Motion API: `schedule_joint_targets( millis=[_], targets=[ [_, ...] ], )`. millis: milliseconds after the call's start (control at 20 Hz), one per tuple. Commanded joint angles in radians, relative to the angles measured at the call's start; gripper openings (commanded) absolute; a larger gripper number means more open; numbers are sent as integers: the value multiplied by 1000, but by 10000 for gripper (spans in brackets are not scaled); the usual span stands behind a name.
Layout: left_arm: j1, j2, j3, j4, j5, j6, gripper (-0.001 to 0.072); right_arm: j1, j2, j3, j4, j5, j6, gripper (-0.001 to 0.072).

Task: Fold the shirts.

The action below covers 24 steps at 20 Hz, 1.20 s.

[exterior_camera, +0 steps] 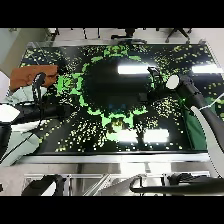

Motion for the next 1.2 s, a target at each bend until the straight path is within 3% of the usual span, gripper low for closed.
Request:
schedule_joint_targets(
  millis=[0,1150],
  targets=[
    [0,1,0,0,0,0,13,1,0,0,0,0,0,15],
    [0,0,-1,1,51,0,13,1,-1,0,0,-1,0,16]
  ],
)
